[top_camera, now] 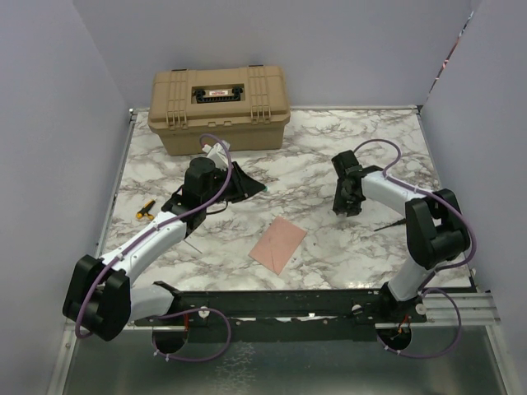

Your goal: Place the letter into the envelope and seal it

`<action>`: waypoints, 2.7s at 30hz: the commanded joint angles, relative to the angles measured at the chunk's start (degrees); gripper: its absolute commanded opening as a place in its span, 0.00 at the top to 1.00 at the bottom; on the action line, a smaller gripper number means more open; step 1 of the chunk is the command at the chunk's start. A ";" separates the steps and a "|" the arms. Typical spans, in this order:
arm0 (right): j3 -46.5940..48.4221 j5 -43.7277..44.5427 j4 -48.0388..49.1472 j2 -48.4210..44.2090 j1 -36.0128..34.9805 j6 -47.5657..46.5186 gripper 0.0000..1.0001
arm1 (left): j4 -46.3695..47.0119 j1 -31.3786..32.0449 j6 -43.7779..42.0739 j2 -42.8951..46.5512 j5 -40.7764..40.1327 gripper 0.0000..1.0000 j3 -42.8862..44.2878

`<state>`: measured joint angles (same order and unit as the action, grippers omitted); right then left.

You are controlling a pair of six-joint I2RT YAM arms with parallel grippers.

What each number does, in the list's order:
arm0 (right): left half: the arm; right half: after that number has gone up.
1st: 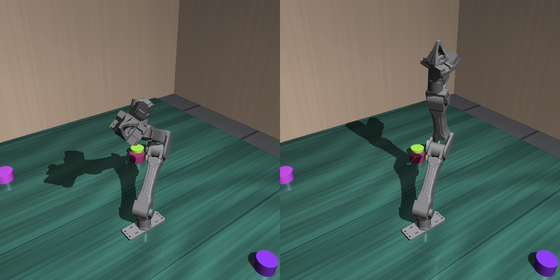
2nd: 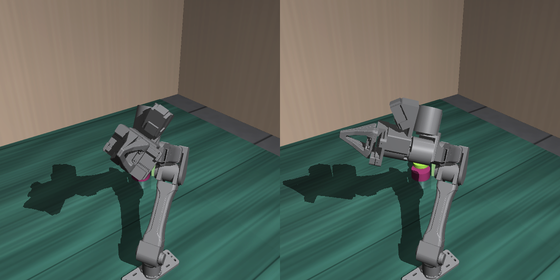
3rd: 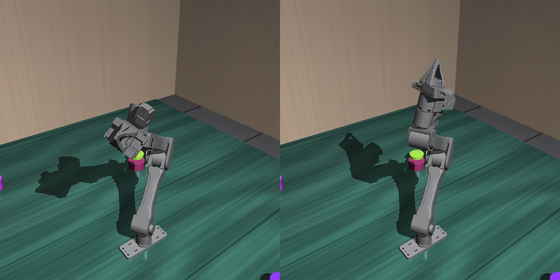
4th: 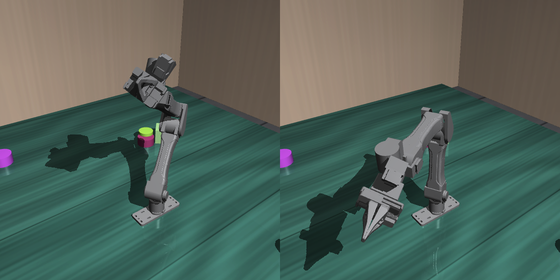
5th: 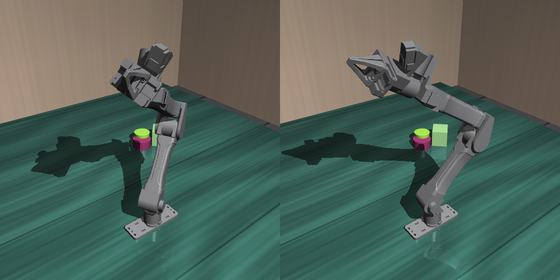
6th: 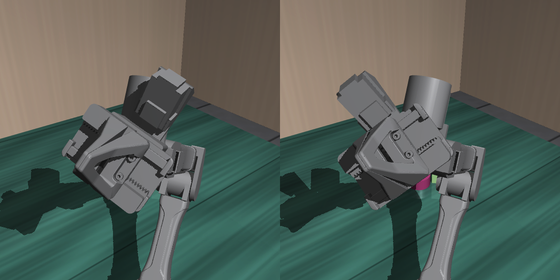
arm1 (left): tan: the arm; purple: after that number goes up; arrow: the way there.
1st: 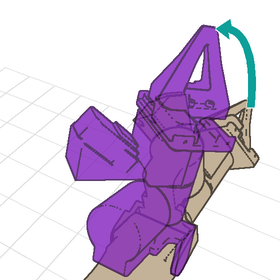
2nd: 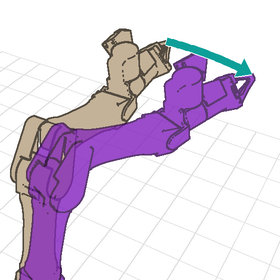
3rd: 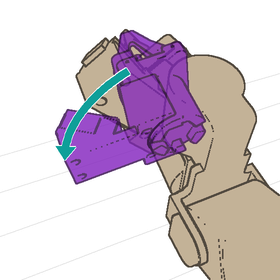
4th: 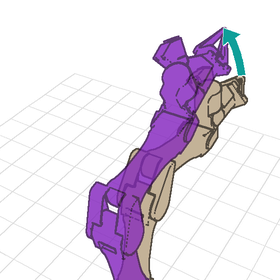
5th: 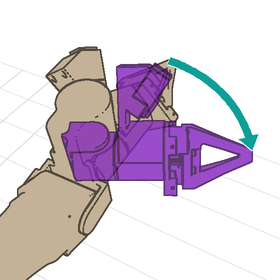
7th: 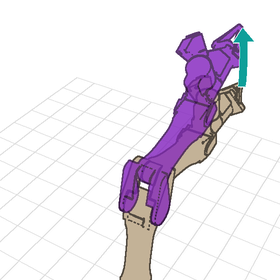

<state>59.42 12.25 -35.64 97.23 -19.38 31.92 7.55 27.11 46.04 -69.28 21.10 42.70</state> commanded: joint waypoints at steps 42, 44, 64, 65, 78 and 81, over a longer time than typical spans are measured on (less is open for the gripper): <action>-15.57 -54.91 55.67 -35.17 1.03 17.01 0.99 | 18.88 0.03 12.42 -1.72 15.27 1.00 0.48; -15.07 -56.36 56.79 -34.91 0.94 17.64 0.99 | 18.90 0.00 13.79 -1.41 15.52 1.00 0.67; -13.98 -62.70 62.58 -30.70 -1.91 21.69 0.99 | 25.67 -0.04 21.47 -0.42 18.66 1.00 2.27; -14.02 -62.66 62.76 -30.62 -2.04 21.77 1.00 | 26.61 -0.04 21.95 -0.41 18.77 1.00 2.20; -13.16 -62.90 63.38 -29.52 -3.38 21.51 0.99 | 29.27 -0.04 23.41 -0.48 19.56 1.00 1.95; -12.60 -63.14 63.50 -29.17 -3.66 21.53 1.00 | 29.30 -0.04 23.39 -0.42 19.63 1.00 1.87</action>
<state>44.84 -48.99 25.65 67.48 -22.46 53.12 34.68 27.11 69.12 -70.81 39.24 43.44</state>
